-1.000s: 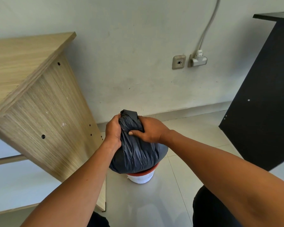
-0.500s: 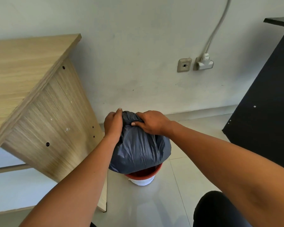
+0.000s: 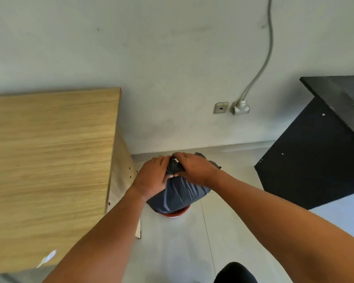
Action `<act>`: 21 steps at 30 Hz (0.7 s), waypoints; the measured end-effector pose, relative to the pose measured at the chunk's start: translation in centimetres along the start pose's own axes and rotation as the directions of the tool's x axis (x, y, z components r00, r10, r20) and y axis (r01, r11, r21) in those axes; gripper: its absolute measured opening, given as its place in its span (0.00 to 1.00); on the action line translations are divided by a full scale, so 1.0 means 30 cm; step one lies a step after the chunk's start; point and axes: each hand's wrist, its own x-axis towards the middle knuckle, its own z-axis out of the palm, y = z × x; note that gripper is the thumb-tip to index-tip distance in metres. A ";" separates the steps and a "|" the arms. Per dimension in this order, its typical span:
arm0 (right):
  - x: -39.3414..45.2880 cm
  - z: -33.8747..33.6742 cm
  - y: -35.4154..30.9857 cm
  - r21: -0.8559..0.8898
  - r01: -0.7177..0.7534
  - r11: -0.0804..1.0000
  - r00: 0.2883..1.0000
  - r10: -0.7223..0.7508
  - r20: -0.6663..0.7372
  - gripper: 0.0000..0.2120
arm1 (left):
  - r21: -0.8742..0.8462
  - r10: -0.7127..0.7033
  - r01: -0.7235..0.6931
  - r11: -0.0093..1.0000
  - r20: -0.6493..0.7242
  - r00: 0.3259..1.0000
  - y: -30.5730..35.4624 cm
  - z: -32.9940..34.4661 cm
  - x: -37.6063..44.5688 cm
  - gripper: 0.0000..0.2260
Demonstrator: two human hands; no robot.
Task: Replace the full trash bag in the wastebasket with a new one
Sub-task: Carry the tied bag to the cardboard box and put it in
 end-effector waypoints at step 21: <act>-0.661 -0.300 -0.977 -0.065 -0.097 0.993 0.967 0.109 0.232 0.40 | 0.029 -0.073 0.070 0.997 0.125 0.989 0.392 -0.668 -0.910 0.31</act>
